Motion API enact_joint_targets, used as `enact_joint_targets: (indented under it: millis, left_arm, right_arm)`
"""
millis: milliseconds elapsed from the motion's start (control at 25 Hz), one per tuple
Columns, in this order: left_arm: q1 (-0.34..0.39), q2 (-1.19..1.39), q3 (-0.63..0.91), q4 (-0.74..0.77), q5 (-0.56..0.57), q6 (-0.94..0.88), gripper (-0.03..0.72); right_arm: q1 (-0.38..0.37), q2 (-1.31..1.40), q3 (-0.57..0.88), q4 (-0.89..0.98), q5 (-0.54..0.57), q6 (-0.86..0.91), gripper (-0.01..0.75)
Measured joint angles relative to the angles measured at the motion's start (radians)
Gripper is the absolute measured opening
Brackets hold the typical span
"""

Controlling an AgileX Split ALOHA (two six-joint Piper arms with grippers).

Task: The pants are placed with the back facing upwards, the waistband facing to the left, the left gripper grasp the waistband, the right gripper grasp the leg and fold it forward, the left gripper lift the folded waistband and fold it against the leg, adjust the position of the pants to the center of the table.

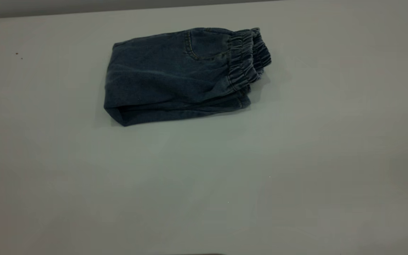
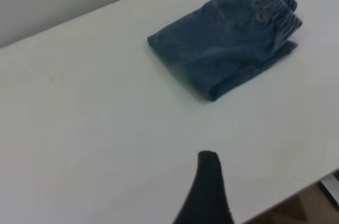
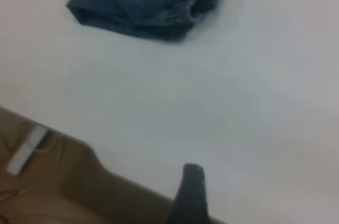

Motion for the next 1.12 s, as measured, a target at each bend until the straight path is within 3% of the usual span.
enact_joint_targets:
  millis: [320,560,1120]
  left_arm:
    - [0.000,-0.035,0.167,-0.007,0.000,-0.014,0.552]
    - [0.000,-0.035,0.314,-0.038,0.000,-0.011,0.552]
    - [0.000,-0.035,0.380,-0.041,-0.044,0.000,0.552]
  right_arm:
    - [0.000,-0.120,0.165,-0.057,-0.074,0.006,0.581]
    - [0.000,-0.120,0.188,-0.057,-0.118,0.006,0.581]
    - [0.000,-0.120,0.188,-0.057,-0.120,0.006,0.581]
